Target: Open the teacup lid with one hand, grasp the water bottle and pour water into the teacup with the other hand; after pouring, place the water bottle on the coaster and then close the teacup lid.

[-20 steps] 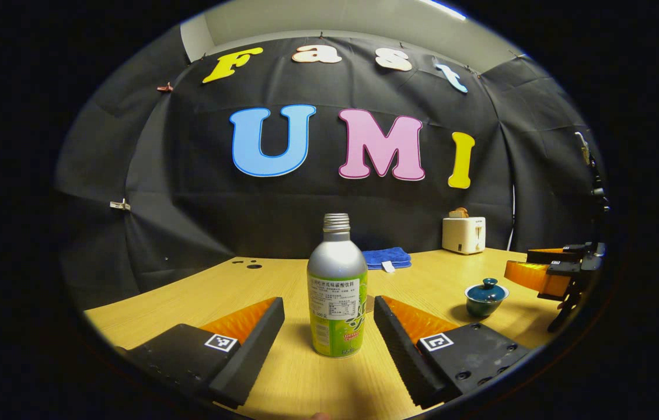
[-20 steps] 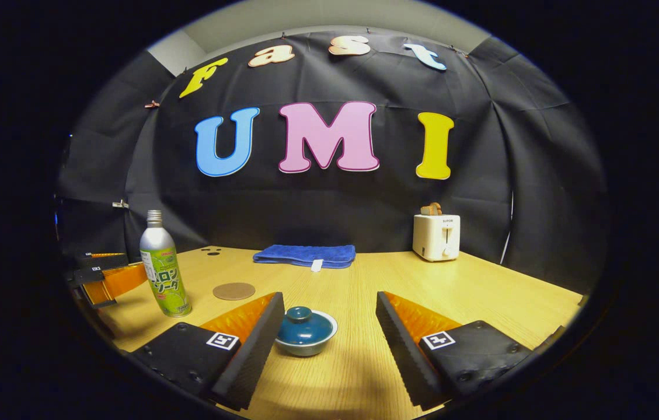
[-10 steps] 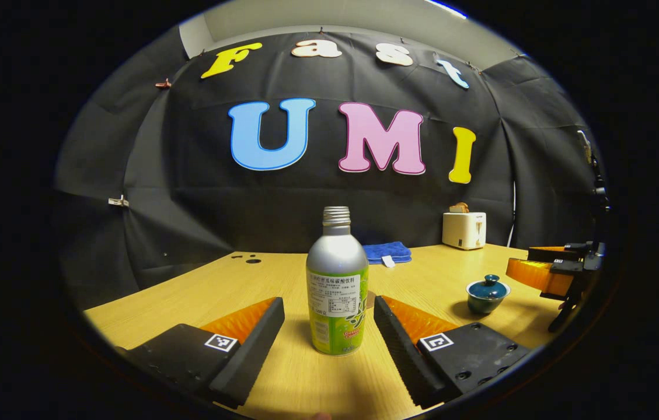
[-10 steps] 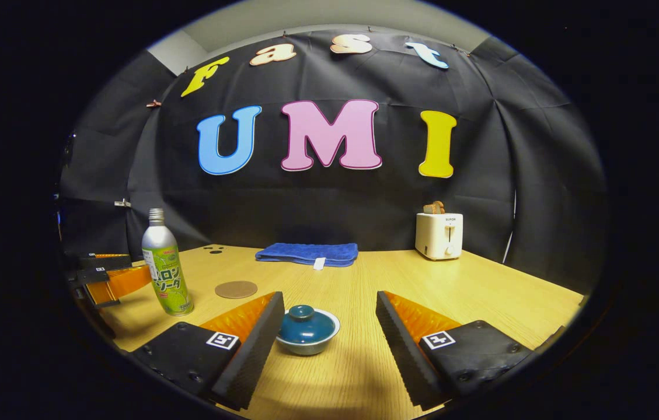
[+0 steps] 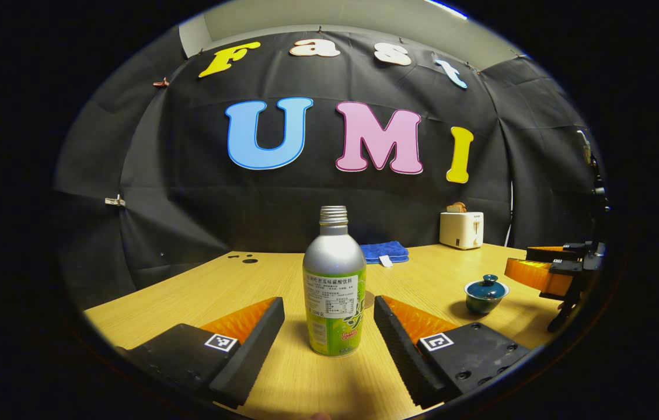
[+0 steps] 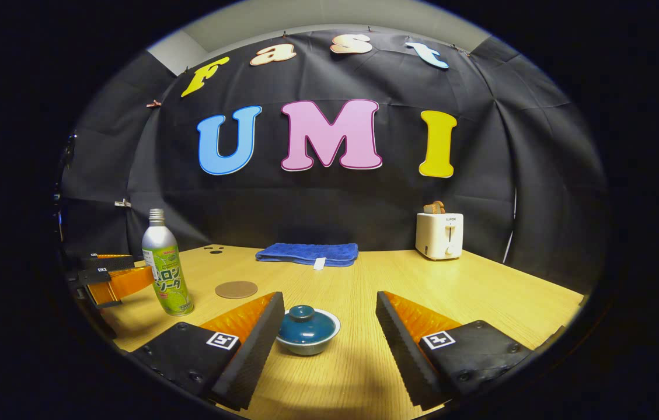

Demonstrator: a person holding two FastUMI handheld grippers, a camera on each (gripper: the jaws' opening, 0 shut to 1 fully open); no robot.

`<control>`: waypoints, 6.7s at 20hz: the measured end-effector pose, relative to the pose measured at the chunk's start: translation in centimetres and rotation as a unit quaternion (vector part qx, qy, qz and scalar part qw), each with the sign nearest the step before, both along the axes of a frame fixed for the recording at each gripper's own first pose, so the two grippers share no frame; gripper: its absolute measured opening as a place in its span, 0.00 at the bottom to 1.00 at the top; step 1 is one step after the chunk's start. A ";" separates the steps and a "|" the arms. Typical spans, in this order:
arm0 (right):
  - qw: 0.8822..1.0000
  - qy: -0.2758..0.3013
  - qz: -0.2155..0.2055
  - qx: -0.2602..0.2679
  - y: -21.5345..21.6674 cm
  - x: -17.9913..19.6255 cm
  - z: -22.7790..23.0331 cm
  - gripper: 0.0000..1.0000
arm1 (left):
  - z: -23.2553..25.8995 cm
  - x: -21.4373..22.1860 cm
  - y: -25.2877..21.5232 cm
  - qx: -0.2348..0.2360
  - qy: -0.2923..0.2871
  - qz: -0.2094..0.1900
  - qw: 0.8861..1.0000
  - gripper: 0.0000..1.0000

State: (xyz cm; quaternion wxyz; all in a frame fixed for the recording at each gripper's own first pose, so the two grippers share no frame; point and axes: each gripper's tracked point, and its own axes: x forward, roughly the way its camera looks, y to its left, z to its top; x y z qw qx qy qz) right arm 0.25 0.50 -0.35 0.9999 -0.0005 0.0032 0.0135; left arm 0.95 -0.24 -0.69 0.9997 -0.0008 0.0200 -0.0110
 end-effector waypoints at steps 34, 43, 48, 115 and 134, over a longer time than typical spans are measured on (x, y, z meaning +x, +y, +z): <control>0.998 0.052 0.046 0.000 2.9 5.0 -1.8 0.23 | -0.2 0.1 -0.5 -0.001 -0.001 -0.009 1.000 0.98; 1.000 -0.002 0.004 0.012 -1.1 4.4 -0.2 0.27 | -0.1 2.4 -0.3 -0.001 -0.001 -0.002 1.000 0.98; 0.999 -0.002 -0.042 -0.001 -5.1 4.6 -0.3 0.27 | -0.3 4.8 -0.1 -0.001 -0.001 0.004 1.000 0.98; 0.996 -0.004 -0.089 -0.002 -15.0 4.9 0.0 0.27 | -0.9 13.0 -16.0 0.827 -0.054 -0.227 0.511 0.80; 0.996 -0.004 -0.088 -0.002 -15.0 5.0 0.0 0.27 | 1.8 13.1 -16.0 0.880 -0.067 -0.211 0.421 0.80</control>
